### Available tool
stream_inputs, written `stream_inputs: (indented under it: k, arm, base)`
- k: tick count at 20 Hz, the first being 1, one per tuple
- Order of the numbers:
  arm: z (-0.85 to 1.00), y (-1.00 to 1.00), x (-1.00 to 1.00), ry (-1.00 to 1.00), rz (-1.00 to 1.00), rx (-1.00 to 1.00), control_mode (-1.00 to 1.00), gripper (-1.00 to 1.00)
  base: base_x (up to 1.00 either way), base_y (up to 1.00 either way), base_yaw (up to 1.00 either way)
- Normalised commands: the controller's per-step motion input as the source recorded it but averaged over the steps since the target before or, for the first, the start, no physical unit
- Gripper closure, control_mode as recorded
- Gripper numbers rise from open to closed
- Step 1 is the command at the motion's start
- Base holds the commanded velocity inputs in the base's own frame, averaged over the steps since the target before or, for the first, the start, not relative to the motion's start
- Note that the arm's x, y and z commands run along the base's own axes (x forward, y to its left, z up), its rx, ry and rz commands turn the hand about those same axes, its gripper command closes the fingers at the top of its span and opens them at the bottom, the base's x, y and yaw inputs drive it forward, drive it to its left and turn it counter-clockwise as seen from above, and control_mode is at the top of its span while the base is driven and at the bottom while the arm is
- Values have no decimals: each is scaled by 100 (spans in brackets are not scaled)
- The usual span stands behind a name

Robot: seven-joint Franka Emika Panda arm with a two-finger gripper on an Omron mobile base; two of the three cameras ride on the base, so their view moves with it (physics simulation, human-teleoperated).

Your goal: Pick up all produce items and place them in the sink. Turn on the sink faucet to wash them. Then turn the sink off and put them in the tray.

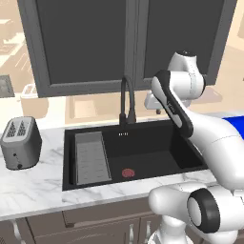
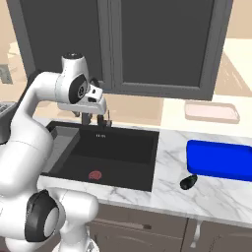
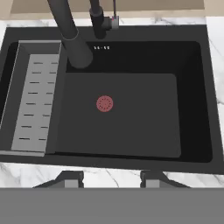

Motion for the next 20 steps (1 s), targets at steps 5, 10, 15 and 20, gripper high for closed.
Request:
stream_inputs:
  k: [5,10,15,20]
  arm:
    - [0,0,0,-1,0,0,100,-100]
    - [0,0,0,0,0,0,100,-100]
    - [0,0,0,0,0,0,100,-100]
    - [0,0,0,0,0,0,100,-100]
  base:
    - [-7,-11,-1]
    - [-20,-45,-6]
    - [-14,-62,-8]
    - [-4,-66,-7]
